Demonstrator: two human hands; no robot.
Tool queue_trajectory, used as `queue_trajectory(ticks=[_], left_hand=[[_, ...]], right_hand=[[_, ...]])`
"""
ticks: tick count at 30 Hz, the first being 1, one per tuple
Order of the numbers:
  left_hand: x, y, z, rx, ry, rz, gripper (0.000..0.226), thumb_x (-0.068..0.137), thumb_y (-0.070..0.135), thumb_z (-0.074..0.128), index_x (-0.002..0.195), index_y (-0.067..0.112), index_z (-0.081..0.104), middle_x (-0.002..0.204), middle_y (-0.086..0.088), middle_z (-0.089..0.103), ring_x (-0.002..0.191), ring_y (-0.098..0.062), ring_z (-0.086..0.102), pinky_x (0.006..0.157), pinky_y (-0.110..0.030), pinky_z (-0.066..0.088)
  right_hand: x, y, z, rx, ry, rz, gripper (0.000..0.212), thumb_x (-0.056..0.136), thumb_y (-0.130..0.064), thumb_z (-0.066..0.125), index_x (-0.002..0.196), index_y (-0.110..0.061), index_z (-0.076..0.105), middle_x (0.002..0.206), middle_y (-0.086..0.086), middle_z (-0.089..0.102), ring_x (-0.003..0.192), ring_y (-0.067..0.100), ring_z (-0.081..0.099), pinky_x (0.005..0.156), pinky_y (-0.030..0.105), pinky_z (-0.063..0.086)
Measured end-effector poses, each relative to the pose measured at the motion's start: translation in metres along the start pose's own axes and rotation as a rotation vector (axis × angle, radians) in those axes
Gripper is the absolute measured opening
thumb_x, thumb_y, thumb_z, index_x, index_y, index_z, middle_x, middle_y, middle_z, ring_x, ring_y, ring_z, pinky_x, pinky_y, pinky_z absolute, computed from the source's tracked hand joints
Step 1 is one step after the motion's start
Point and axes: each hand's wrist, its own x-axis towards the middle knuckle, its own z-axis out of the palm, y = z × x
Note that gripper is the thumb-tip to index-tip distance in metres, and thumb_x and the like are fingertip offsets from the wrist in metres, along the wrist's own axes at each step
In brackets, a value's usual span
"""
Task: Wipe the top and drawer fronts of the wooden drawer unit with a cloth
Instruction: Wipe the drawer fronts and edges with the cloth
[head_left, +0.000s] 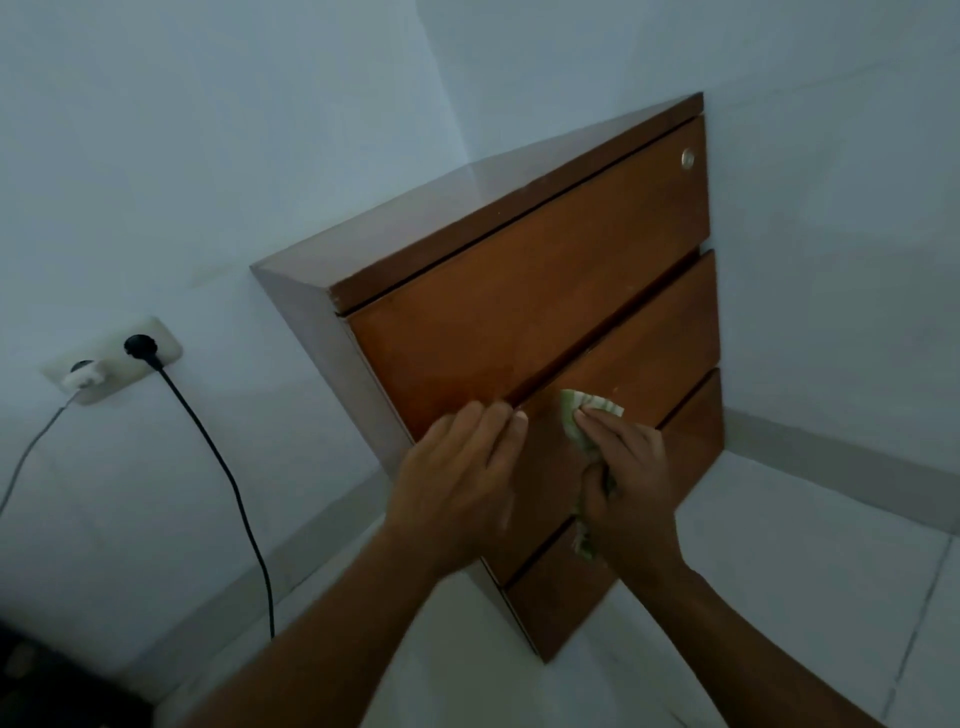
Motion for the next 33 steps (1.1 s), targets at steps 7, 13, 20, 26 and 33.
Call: queue_trajectory(ticks=[7,13,20,26,33], left_hand=[[-0.022,0.068,0.011,-0.203,-0.150,-0.532,0.068,0.090,0.040,0.038,0.147,0.003,0.042,0.143,-0.018,0.054,0.130,-0.033,0.053,0.107,-0.049,0.046],[-0.005,0.082,0.008,-0.161,-0.134,-0.664,0.078,0.088,0.042,0.043,0.153,0.000,0.029,0.152,-0.023,0.042,0.141,-0.037,0.039,0.118,-0.054,0.028],[-0.008,0.075,0.014,-0.132,-0.135,-0.708,0.083,0.086,0.043,0.047,0.154,0.000,0.024,0.150,-0.020,0.044,0.140,-0.035,0.038,0.119,-0.055,0.024],[0.001,0.067,0.013,-0.125,-0.144,-0.726,0.090,0.086,0.053,0.048,0.155,0.002,0.021,0.132,-0.018,0.052,0.117,-0.034,0.049,0.100,-0.050,0.041],[0.016,0.058,0.008,-0.038,-0.217,-0.686,0.093,0.080,0.052,0.052,0.154,0.003,0.025,0.111,-0.016,0.050,0.096,-0.031,0.045,0.082,-0.045,0.040]], right_hand=[[-0.006,0.001,-0.014,0.003,-0.071,0.022,0.049,0.083,0.009,0.053,0.129,-0.006,0.062,0.128,0.010,0.064,0.114,0.028,0.053,0.094,0.033,0.045],[-0.009,-0.004,-0.021,0.038,-0.089,0.004,0.050,0.082,0.012,0.054,0.129,-0.006,0.062,0.128,0.010,0.063,0.115,0.023,0.049,0.092,0.036,0.049],[0.000,-0.001,-0.023,0.038,-0.080,0.045,0.049,0.084,0.005,0.049,0.130,-0.008,0.062,0.128,0.008,0.063,0.115,0.024,0.050,0.092,0.035,0.047],[-0.001,-0.001,-0.018,0.066,-0.084,0.058,0.051,0.084,0.006,0.048,0.130,-0.009,0.062,0.128,0.006,0.062,0.116,0.014,0.044,0.092,0.030,0.044],[0.003,0.004,-0.021,0.045,-0.074,0.065,0.051,0.084,0.008,0.050,0.130,-0.010,0.062,0.127,0.005,0.063,0.115,0.021,0.050,0.093,0.022,0.039]])
